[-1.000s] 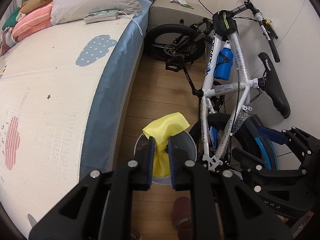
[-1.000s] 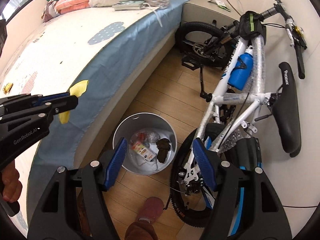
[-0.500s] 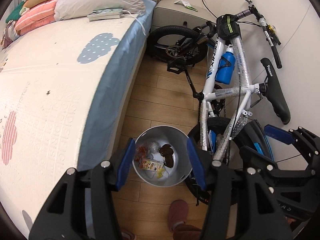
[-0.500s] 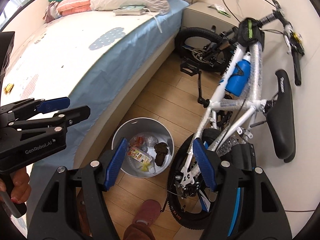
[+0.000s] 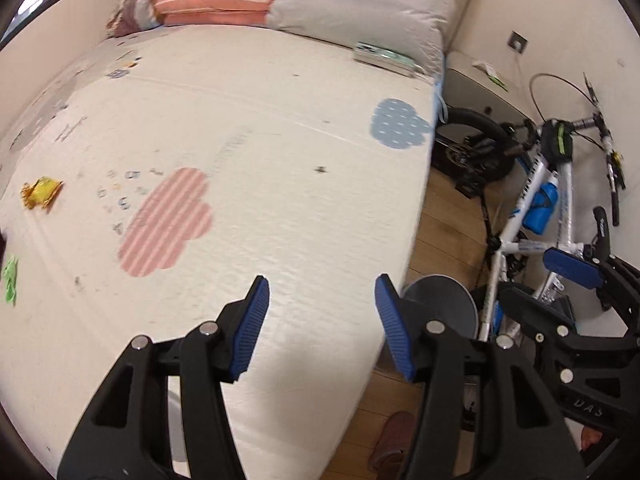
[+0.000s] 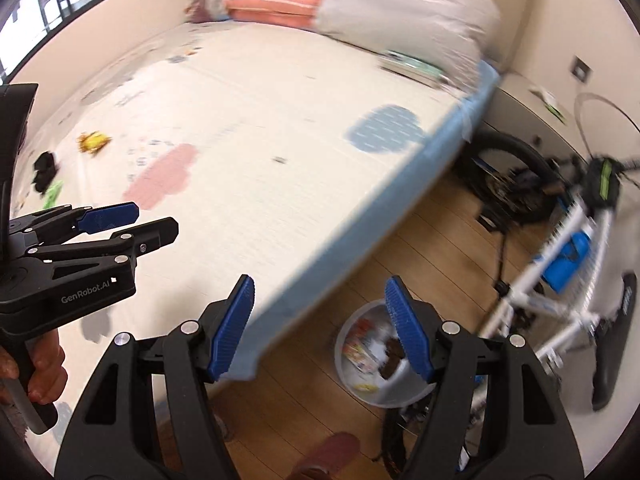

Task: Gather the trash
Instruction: 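Grasp the green balloon with left tool while right tool grasps the yellow snack packet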

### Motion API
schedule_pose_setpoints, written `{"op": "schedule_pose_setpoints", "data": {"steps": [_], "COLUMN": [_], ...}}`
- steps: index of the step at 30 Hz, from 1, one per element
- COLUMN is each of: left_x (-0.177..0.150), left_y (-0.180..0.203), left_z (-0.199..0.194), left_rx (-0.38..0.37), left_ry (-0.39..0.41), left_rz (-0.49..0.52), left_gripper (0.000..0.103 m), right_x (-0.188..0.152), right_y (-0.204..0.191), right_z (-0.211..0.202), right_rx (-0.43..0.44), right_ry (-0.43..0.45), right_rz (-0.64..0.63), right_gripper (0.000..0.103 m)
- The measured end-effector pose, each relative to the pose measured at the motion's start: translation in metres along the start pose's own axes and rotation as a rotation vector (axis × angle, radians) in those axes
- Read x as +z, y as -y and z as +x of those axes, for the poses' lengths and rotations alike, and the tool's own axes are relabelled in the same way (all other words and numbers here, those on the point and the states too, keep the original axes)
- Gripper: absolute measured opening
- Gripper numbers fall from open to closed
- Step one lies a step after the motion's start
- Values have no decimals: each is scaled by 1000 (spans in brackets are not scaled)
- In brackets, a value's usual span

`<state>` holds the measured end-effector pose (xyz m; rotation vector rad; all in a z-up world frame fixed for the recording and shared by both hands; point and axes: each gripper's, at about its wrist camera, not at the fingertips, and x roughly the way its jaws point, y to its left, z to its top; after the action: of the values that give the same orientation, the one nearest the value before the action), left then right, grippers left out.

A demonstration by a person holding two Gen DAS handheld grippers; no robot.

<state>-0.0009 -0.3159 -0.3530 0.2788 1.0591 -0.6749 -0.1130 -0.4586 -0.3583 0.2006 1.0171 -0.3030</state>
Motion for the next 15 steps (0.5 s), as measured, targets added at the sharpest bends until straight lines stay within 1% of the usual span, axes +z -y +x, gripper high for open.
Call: {"op": "schedule_pose_setpoints", "data": {"steps": [3,9,15], "left_x": [2,-7,-22], "left_y": [-58,-175,-263], "left_z": [-13,-44,-74], "left_rx": [61,178,271], "left_ry": [14,37,67], "left_rz": [-72,-231,-356], "left_gripper": [56,56,56], "right_x": [27,79,118], "right_y": [-55,-171,-278], "right_z": [9,25,39], "right_rx": [62,182,283], "right_ry": [14,51,70], "right_rz": [-78,-241,-371], "right_gripper": [66,66,66]}}
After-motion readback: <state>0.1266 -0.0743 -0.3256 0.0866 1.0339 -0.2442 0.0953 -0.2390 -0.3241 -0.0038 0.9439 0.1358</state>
